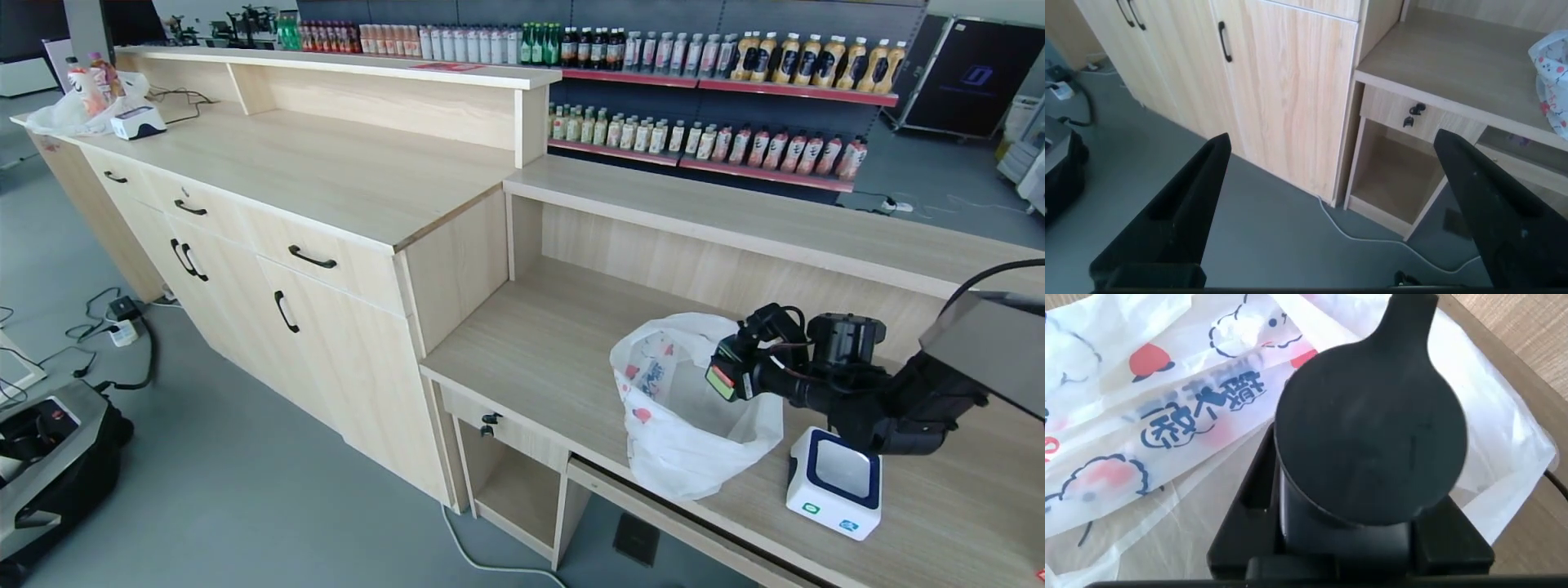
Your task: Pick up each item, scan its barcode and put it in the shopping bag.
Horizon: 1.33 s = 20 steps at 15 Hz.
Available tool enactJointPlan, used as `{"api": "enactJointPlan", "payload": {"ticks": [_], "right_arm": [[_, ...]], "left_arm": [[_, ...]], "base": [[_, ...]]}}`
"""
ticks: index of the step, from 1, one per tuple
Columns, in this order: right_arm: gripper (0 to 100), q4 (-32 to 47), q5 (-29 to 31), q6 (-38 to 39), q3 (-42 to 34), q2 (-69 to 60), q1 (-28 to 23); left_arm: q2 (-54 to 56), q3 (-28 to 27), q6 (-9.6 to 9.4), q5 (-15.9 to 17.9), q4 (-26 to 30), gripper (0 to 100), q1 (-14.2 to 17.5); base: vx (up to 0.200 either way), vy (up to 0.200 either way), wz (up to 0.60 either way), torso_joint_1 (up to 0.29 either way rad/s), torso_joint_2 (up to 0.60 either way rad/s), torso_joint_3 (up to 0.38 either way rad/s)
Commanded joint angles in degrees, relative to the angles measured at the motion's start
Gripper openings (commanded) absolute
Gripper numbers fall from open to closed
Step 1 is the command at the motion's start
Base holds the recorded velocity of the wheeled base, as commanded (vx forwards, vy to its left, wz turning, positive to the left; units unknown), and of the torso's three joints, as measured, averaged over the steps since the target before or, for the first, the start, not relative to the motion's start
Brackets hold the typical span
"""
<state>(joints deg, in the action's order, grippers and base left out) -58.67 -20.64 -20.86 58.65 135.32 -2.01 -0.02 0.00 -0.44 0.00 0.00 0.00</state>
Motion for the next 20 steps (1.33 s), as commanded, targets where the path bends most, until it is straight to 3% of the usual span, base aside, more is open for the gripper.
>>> {"api": "enactJointPlan", "payload": {"ticks": [1, 9, 18, 19, 20], "right_arm": [[0, 0.2, 0.2, -0.1, 0.3, 1.8, 0.1], [0, 0.4, 1.0, -0.8, 7.2, 6.0, 1.4], [0, 0.2, 0.9, 1.4, 9.0, 9.6, 1.2], [100, 0.3, 0.9, 1.5, 9.0, 9.8, 1.2], [100, 0.3, 1.0, 1.6, 8.9, 10.0, 1.2]], "left_arm": [[0.0, 0.0, 0.0, 0.0, 0.0, 100, 0.0], [0.0, 0.0, 0.0, 0.0, 0.0, 100, 0.0], [0.0, 0.0, 0.0, 0.0, 0.0, 100, 0.0], [0.0, 0.0, 0.0, 0.0, 0.0, 100, 0.0], [0.0, 0.0, 0.0, 0.0, 0.0, 100, 0.0]], "base": [[0.0, 0.0, 0.0, 0.0, 0.0, 0.0], [0.0, 0.0, 0.0, 0.0, 0.0, 0.0], [0.0, 0.0, 0.0, 0.0, 0.0, 0.0], [0.0, 0.0, 0.0, 0.0, 0.0, 0.0], [0.0, 0.0, 0.0, 0.0, 0.0, 0.0]]}}
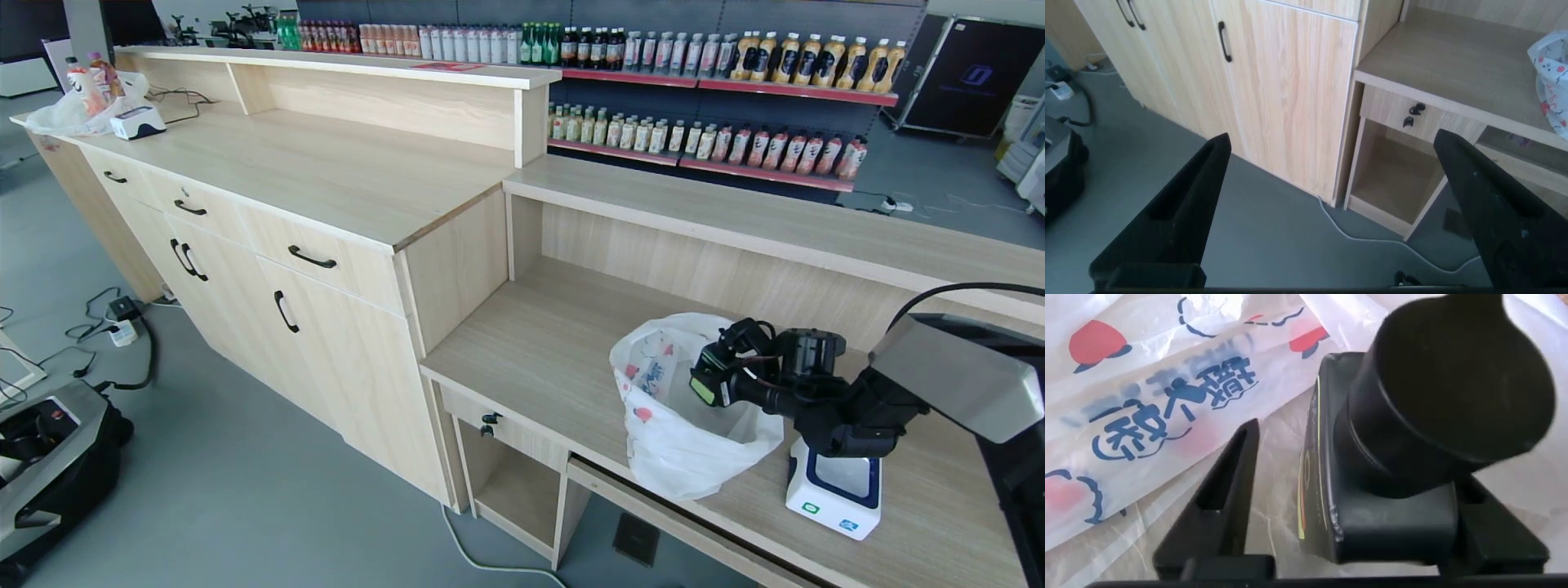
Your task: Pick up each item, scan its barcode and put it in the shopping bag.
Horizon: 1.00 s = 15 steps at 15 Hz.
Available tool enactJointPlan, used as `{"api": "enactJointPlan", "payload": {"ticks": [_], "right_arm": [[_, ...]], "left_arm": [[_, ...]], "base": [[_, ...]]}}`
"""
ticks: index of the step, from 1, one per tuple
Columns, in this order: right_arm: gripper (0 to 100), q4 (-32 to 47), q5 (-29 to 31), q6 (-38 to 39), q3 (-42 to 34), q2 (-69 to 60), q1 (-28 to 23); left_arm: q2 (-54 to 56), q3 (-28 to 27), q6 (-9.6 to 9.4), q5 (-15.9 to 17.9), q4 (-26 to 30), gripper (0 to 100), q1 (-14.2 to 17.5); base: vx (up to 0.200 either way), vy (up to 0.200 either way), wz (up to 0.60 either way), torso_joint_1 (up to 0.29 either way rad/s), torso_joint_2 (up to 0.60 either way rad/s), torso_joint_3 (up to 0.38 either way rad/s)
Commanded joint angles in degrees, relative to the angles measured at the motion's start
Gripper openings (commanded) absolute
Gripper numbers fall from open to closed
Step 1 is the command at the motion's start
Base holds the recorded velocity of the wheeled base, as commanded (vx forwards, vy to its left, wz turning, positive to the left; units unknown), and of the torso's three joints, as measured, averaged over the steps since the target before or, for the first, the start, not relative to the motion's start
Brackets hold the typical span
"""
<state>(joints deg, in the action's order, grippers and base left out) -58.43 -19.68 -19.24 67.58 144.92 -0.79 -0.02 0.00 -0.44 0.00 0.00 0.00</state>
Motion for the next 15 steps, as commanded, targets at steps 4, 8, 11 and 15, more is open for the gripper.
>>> {"api": "enactJointPlan", "payload": {"ticks": [4, 8, 11, 15], "right_arm": [[100, 0.3, -0.1, 2.7, 0.6, -2.9, 0.2], [100, 9.7, 0.0, 3.3, -6.2, -24.4, -0.8], [100, 10.0, 0.0, 1.8, -19.2, -41.6, -7.3], [100, 19.0, 10.2, -1.1, -21.1, -53.4, -16.6]], "left_arm": [[0.0, 0.0, 0.0, 0.0, 0.0, 100, 0.0], [0.0, 0.0, 0.0, 0.0, 0.0, 100, 0.0], [0.0, 0.0, 0.0, 0.0, 0.0, 100, 0.0], [0.0, 0.0, 0.0, 0.0, 0.0, 100, 0.0]], "base": [[0.0, 0.0, 0.0, 0.0, 0.0, 0.0], [0.0, 0.0, 0.0, 0.0, 0.0, 0.0], [0.0, 0.0, 0.0, 0.0, 0.0, 0.0], [0.0, 0.0, -0.3, 0.0, 0.0, 0.0]]}}
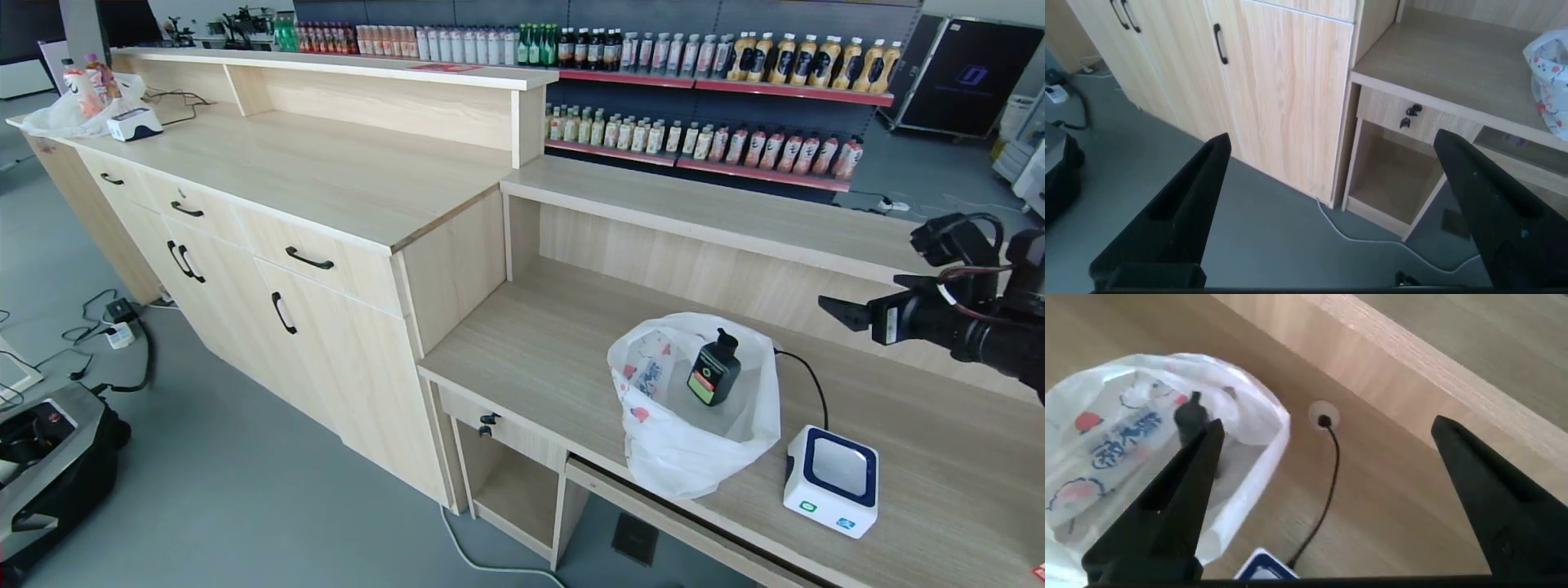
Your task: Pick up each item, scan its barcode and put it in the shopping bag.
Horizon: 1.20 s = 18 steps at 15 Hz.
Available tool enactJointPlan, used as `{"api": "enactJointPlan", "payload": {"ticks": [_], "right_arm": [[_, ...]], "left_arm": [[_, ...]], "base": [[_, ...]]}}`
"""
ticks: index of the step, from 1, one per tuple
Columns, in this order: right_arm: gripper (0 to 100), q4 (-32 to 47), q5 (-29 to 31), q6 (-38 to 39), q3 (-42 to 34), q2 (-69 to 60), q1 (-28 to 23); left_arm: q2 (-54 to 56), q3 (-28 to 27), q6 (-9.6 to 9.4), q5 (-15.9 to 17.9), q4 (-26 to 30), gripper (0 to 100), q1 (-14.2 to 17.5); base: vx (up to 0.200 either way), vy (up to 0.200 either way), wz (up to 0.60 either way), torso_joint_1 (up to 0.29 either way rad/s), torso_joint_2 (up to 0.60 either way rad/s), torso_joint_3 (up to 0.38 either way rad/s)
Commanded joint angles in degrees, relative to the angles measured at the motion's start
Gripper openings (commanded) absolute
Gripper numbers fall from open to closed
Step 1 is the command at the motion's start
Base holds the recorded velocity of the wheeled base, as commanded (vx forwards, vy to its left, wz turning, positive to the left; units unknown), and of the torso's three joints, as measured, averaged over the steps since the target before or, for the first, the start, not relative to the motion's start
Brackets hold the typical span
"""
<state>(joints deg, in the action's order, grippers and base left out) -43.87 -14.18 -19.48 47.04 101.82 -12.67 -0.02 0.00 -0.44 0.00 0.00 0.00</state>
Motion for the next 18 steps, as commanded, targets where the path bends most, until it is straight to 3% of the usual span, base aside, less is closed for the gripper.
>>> {"api": "enactJointPlan", "payload": {"ticks": [1, 2, 3, 4, 6, 7, 12, 15, 16, 18], "right_arm": [[100, 8.2, 14.4, 3.9, 2.4, -10.9, -4.7], [100, 14.7, 26.4, 10.5, 7.6, -11.1, -4.0], [100, 27.3, 35.3, 16.8, 15.5, -10.8, -3.5], [100, 36.9, 39.0, 21.4, 20.9, -10.3, -3.7], [100, 63.8, 49.7, 37.5, 33.2, -6.4, -5.2], [100, 66.5, 51.2, 42.2, 33.3, -5.0, -6.1], [100, 65.3, 52.5, 53.7, 29.8, -0.1, -14.6], [100, 52.2, 52.0, 54.8, 23.3, 4.3, -16.1], [100, 43.2, 49.5, 52.8, 19.2, 6.1, -17.0], [100, 36.4, 44.8, 49.6, 14.6, 7.8, -17.7]], "left_arm": [[0.0, 0.0, 0.0, 0.0, 0.0, 100, 0.0], [0.0, 0.0, 0.0, 0.0, 0.0, 100, 0.0], [0.0, 0.0, 0.0, 0.0, 0.0, 100, 0.0], [0.0, 0.0, 0.0, 0.0, 0.0, 100, 0.0], [0.0, 0.0, 0.0, 0.0, 0.0, 100, 0.0], [0.0, 0.0, 0.0, 0.0, 0.0, 100, 0.0], [0.0, 0.0, 0.0, 0.0, 0.0, 100, 0.0], [0.0, 0.0, 0.0, 0.0, 0.0, 100, 0.0], [0.0, 0.0, 0.0, 0.0, 0.0, 100, 0.0], [0.0, 0.0, 0.0, 0.0, 0.0, 100, 0.0]], "base": [[0.0, 0.0, -0.6, 0.002, -0.01, 0.017], [0.0, 0.0, -0.6, -0.007, 0.0, 0.002], [0.0, 0.0, -0.6, 0.012, 0.0, -0.007], [0.0, 0.0, -0.6, 0.002, -0.01, -0.002], [0.0, 0.0, -0.6, 0.0, 0.0, -0.002], [0.0, 0.0, -0.6, 0.002, 0.0, 0.002], [0.0, 0.0, 0.0, 0.0, 0.0, 0.0], [0.0, 0.0, 0.0, 0.0, 0.0, 0.0], [0.0, 0.0, 0.0, 0.0, 0.0, 0.0], [0.0, 0.0, 0.0, 0.0, 0.0, 0.0]]}}
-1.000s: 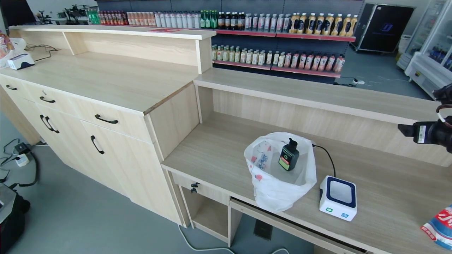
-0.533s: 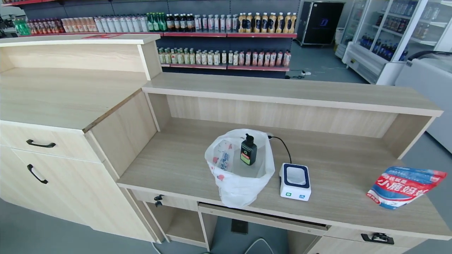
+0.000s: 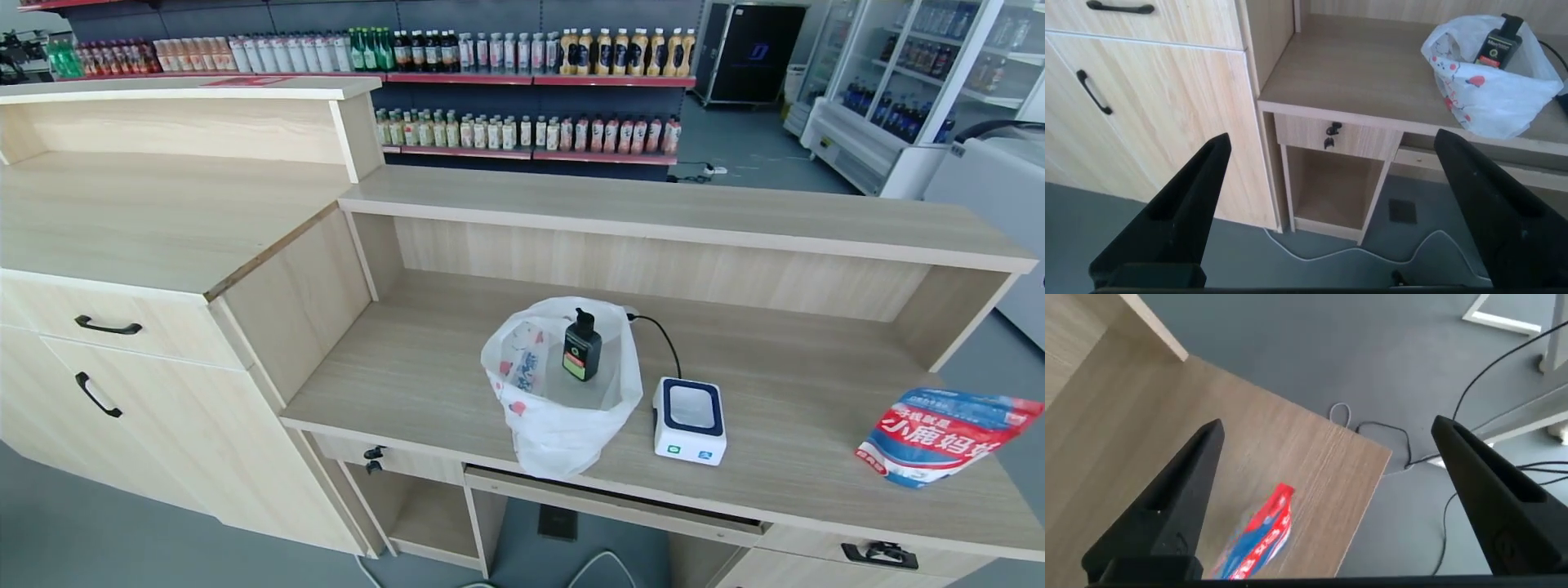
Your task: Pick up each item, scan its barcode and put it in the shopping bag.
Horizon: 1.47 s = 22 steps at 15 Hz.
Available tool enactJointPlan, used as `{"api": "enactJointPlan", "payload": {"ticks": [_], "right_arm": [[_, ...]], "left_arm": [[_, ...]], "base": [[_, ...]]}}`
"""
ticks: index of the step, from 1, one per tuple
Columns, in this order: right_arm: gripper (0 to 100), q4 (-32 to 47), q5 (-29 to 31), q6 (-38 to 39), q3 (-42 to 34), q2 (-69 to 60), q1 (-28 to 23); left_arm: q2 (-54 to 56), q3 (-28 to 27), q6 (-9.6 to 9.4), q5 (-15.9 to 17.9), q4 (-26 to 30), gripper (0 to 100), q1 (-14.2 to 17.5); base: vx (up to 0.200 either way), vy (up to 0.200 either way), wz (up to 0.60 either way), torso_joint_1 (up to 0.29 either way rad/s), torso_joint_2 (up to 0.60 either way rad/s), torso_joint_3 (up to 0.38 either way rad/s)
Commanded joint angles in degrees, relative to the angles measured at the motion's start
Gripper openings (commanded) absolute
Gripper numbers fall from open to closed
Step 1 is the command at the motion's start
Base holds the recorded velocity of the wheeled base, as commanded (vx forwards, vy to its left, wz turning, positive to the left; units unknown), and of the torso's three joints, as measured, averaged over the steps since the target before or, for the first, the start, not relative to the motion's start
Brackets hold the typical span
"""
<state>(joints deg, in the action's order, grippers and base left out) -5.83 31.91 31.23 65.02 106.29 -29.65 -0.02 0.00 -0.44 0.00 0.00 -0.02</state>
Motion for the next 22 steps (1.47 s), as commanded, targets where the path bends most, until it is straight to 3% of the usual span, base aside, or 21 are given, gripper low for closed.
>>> {"api": "enactJointPlan", "payload": {"ticks": [1, 7, 22], "right_arm": [[100, -2.7, -4.0, -2.1, -5.4, 3.7, -0.7], [100, -7.3, -11.6, -2.9, -8.2, 5.5, 1.8], [100, -12.8, -13.8, -5.0, -7.6, 15.0, 5.7]], "left_arm": [[0.0, 0.0, 0.0, 0.0, 0.0, 100, 0.0], [0.0, 0.0, 0.0, 0.0, 0.0, 100, 0.0], [0.0, 0.0, 0.0, 0.0, 0.0, 100, 0.0]], "base": [[0.0, 0.0, 0.0, 0.0, 0.0, 0.0], [0.0, 0.0, 0.0, 0.0, 0.0, 0.0], [0.0, 0.0, 0.0, 0.0, 0.0, 0.0]]}}
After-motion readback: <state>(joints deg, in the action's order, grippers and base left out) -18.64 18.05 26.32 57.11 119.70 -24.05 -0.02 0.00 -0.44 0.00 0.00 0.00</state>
